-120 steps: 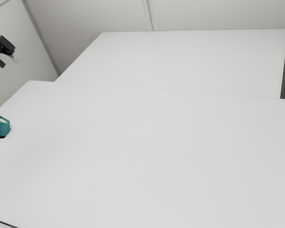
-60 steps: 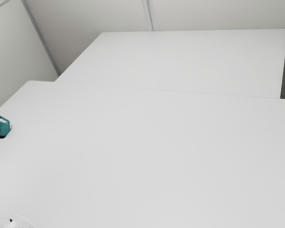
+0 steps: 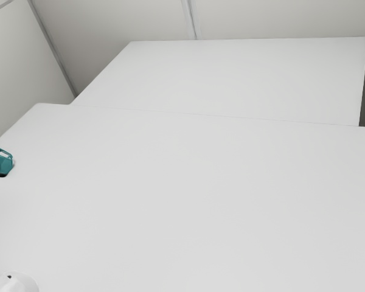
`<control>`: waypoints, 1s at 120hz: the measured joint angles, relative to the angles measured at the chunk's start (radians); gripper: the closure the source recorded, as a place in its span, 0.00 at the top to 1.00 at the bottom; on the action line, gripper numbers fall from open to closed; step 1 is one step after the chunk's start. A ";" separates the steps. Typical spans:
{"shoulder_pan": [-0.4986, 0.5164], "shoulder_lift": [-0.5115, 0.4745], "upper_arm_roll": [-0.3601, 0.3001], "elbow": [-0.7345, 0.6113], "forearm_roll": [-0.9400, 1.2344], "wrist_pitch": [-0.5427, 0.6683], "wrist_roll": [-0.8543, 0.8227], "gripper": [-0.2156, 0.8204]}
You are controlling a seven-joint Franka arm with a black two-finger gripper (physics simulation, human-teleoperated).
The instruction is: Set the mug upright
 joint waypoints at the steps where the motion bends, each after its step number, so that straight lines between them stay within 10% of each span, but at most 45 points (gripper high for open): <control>1: 0.004 0.005 -0.007 0.003 0.000 0.004 0.004 0.79; 33: 0.017 0.144 -0.155 0.025 0.000 0.164 0.136 0.79; 84: 0.014 0.192 -0.184 0.002 -0.001 0.262 0.283 0.79; 120: 0.017 0.184 -0.192 -0.004 -0.055 0.213 0.338 0.30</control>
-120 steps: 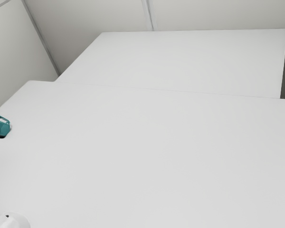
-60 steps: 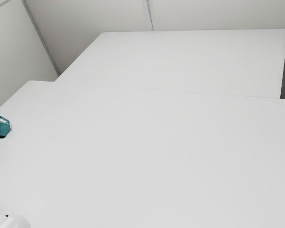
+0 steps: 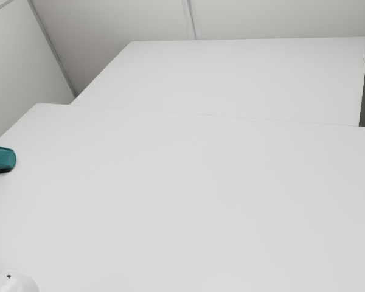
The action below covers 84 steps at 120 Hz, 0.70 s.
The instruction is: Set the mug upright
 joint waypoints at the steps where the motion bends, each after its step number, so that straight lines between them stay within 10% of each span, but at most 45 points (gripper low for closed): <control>1: 0.000 -0.001 0.000 0.000 -0.002 -0.003 0.001 0.29; 40: 0.003 -0.078 0.001 -0.033 -0.093 -0.101 0.032 0.07; 84: 0.011 -0.410 0.036 -0.343 -0.094 -0.128 0.045 0.04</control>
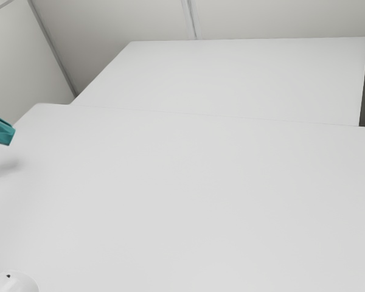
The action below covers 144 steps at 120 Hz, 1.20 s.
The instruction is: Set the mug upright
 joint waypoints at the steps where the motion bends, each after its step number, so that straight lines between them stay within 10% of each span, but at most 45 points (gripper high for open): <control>1: -0.001 -0.009 0.000 -0.008 0.001 0.000 0.000 0.04; 43: -0.242 -0.248 0.028 -0.161 0.159 0.009 -0.074 0.04; 63: -0.481 -0.330 0.213 -0.233 0.203 0.055 -0.132 0.04; 99: -1.034 -0.684 0.642 -0.755 0.155 0.327 -0.250 0.04; 144: -1.289 -0.907 0.681 -1.176 0.152 0.709 -0.374 0.03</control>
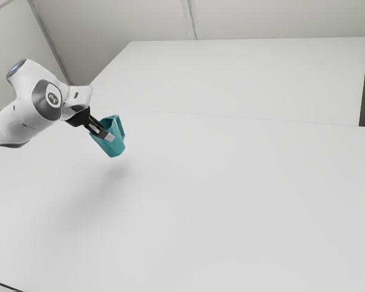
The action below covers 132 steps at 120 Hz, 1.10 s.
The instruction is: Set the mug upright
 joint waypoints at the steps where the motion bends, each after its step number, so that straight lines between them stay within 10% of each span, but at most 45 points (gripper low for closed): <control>1: -0.004 -0.003 0.000 -0.007 0.000 0.006 -0.002 0.03; 87: -0.108 0.131 -0.006 -0.111 0.065 0.191 -0.099 0.03; 132: -0.135 0.018 -0.007 -0.086 0.086 0.161 -0.113 0.64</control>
